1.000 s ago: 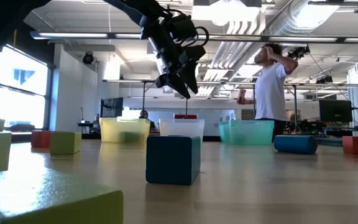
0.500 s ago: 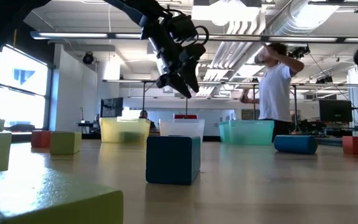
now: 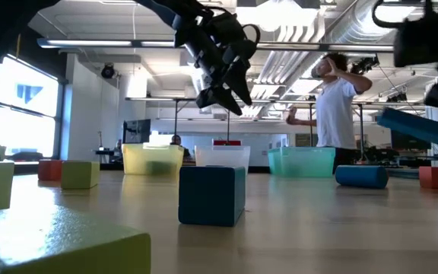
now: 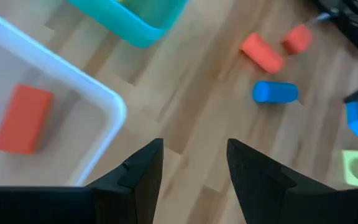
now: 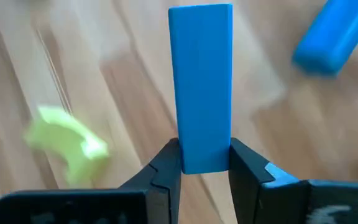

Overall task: Sort & place blocks by color
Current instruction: Put the blue block into the yellow bin

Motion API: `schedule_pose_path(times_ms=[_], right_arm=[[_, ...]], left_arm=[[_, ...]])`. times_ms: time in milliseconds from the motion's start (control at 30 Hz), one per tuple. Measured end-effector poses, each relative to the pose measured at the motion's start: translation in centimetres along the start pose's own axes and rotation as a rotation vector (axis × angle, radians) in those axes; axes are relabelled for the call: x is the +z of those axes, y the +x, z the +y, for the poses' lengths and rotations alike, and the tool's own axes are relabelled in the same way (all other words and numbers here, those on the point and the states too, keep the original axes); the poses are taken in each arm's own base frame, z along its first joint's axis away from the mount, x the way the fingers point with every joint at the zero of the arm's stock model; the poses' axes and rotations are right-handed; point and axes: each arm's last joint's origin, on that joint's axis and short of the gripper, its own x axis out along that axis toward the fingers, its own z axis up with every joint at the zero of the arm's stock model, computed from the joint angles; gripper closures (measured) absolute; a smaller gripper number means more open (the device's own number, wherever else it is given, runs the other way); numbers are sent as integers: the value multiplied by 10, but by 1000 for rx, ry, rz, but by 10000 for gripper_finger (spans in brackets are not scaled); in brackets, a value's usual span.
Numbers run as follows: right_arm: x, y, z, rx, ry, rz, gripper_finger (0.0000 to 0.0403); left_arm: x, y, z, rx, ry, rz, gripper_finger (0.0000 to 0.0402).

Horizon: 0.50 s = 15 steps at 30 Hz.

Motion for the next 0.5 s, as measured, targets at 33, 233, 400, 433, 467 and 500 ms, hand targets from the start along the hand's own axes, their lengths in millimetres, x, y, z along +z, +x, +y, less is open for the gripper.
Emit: schedule_pose_path(times_ms=[33,233,400,433,467,500], right_arm=[[4,-1,-1,5,20,-34,327],[27,-10,-10,8,87,-189,327],[45,-19,-19,-8,80,-275,327],[50,-22,-20,-22,64,-285,327],[54,-26,-22,-42,42,-292,327],[60,-30,-23,-65,21,-300,327]], left_arm=[[-1,1,-2,-15,4,4,234],[-3,4,-15,-60,34,3,234],[-4,6,-24,-76,-39,-2,234],[-4,6,-25,-81,-73,-1,234],[-4,6,-27,-88,-114,0,234],[-4,6,-27,-101,-156,3,234]])
